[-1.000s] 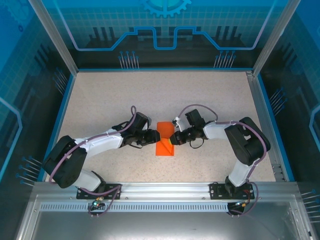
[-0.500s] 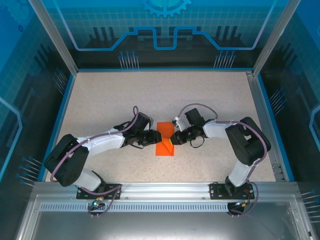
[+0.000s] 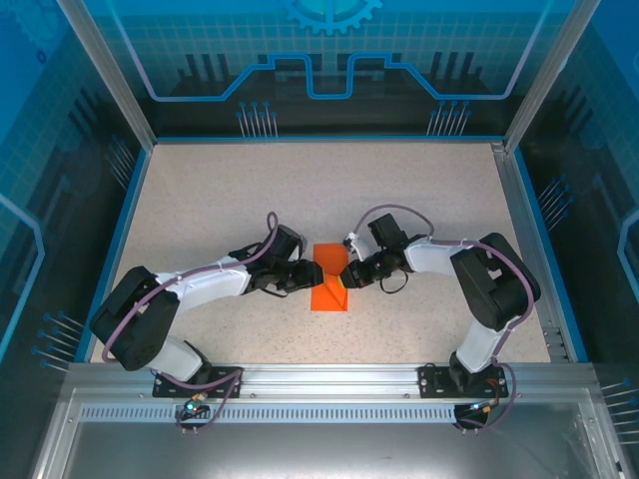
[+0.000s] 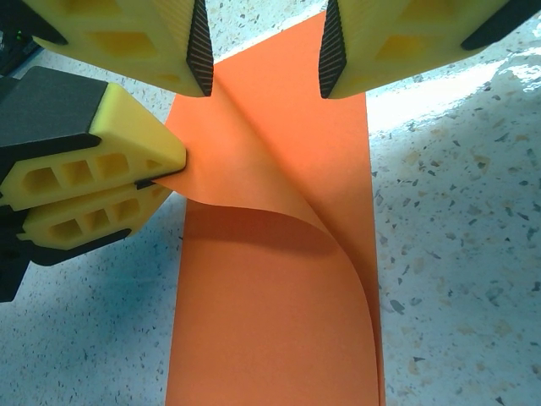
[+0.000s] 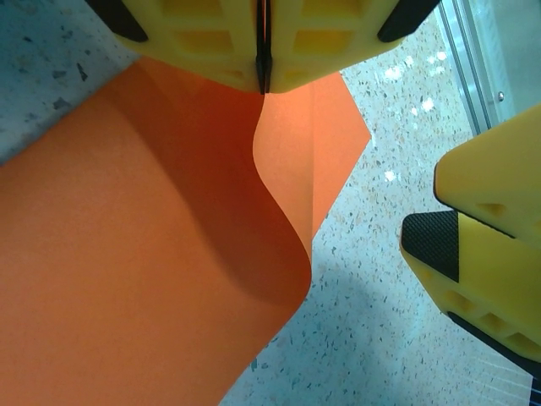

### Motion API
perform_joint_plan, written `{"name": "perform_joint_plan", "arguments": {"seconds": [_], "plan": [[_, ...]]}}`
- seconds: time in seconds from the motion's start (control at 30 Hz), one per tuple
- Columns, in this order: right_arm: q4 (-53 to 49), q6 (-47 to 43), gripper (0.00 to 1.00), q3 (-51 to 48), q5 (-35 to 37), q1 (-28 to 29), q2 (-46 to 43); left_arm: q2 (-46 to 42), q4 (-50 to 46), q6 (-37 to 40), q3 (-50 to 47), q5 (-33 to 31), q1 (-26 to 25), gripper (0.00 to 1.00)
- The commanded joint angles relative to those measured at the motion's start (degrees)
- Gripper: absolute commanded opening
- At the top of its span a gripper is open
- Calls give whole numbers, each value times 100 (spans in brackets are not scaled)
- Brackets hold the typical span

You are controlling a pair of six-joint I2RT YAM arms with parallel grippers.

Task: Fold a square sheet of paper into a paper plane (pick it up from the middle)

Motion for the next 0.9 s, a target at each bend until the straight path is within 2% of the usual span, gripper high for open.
{"name": "perform_joint_plan", "arguments": {"seconds": [0.0,0.87], "plan": [[-190,-121,11,178,11,-71,95,-29,-40,9,149,57,-38,41],[-409,-252,11,422,103,-58,240,5,-56,8,182,24,-33,40]]}}
